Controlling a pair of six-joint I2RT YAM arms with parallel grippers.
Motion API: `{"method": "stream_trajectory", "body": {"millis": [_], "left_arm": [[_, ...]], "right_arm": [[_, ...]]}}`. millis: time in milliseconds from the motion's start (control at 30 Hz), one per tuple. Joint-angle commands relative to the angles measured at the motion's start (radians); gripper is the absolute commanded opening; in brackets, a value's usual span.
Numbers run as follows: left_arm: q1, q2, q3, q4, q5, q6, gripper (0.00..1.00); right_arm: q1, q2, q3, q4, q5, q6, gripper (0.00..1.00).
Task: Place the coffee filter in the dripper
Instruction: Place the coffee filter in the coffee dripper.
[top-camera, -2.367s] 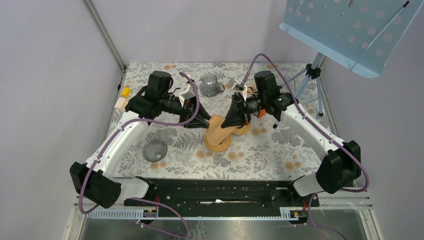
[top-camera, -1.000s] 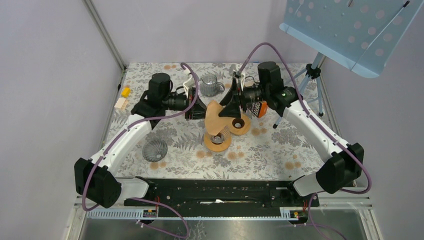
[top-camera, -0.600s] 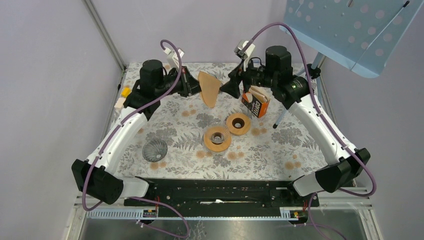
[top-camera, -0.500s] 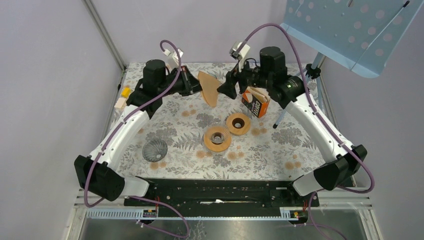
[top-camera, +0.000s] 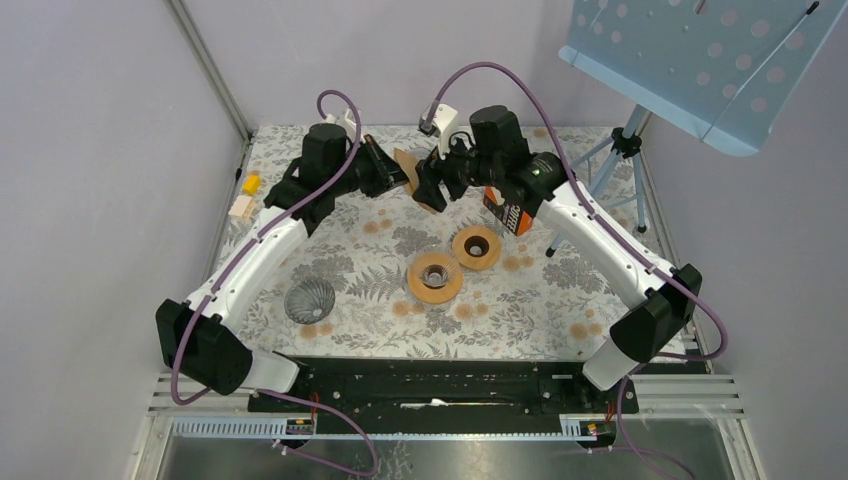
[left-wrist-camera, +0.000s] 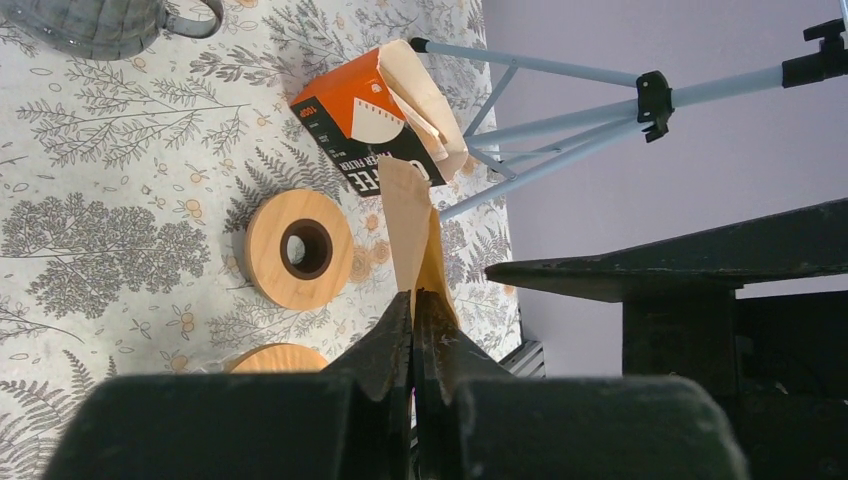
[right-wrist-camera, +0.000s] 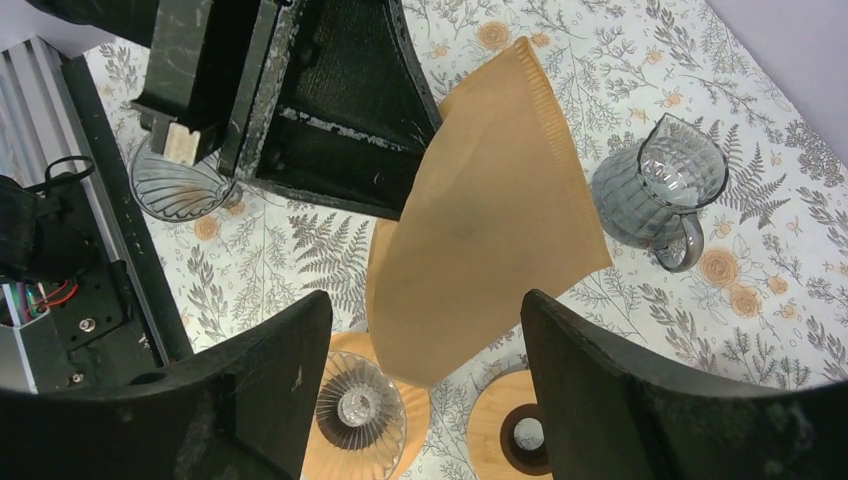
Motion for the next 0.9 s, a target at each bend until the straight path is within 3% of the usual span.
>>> {"method": "stream_trajectory", "body": {"millis": [0,200,700,867], "left_arm": [[-0.012,-0.005,0.013,0.045,-0.024,-0.044,0.00],[-0.020,-0.004,-0.003,0.066,-0.012,-0.064,0.00],[-0.021,-0.010,-0.018,0.091,0.008,-0.033,0.00],[-0.021,-0.012,-0.015,0.091,-0.006,-0.011,0.00]], "right_arm": [[0.021,0.023,0.072,-0.010,0.037,-0.018,0.76],[0.031,0.041,0.080,-0.010,0.093,-0.025,0.71],[0.032,0.041,0.078,-0.005,0.163,-0.034,0.47],[0.033,0.038,0.079,-0.005,0.213,-0.037,0.44]]}}
